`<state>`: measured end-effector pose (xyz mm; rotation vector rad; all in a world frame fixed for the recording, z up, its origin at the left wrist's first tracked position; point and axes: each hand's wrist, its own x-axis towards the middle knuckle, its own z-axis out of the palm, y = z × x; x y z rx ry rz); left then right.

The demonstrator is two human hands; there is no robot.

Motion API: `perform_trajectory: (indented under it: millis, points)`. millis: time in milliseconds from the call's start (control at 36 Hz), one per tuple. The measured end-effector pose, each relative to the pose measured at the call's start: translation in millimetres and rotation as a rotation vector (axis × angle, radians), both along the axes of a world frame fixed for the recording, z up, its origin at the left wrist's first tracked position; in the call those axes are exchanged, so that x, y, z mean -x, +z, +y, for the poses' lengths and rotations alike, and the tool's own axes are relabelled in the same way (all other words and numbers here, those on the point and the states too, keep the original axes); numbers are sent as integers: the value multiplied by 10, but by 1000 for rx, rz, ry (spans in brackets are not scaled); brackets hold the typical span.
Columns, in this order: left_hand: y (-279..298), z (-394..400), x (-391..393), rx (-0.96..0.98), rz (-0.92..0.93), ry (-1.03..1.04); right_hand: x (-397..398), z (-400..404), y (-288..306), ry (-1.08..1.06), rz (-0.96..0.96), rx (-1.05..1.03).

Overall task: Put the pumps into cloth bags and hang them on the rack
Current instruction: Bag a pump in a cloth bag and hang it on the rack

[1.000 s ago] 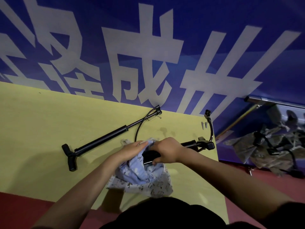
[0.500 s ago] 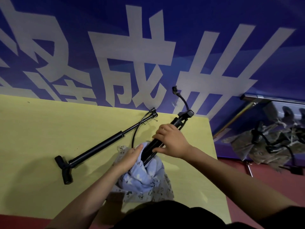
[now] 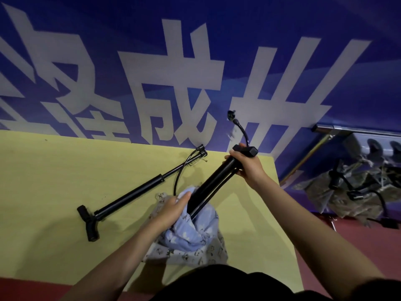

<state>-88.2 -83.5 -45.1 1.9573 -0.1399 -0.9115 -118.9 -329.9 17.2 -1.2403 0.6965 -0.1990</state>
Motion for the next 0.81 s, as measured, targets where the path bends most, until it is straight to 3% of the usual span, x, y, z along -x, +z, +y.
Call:
perform_trajectory:
  millis: [111, 194, 250, 389, 472, 583, 667, 750, 806]
  points:
    - [222, -43, -9, -40, -182, -111, -29, 56, 144, 1, -119, 130]
    - [353, -127, -135, -119, -392, -96, 19, 204, 238, 105, -200, 390]
    - [474, -200, -185, -113, -425, -91, 53, 337, 274, 207, -261, 554]
    - [638, -278, -236, 259, -91, 157, 132, 645, 291, 388, -338, 772]
    - [657, -273, -240, 452, 151, 380, 172, 700, 293, 431, -364, 771]
    - [742, -155, -198, 641, 376, 425, 206, 718, 264, 545, -355, 721]
    - [703, -62, -204, 626, 482, 500, 224, 726, 235, 611, -298, 793]
    - [659, -38, -184, 605, 525, 540, 245, 768, 196, 547, -295, 1007]
    - [638, 7, -165, 583, 559, 556, 269, 835, 161, 475, -330, 1040]
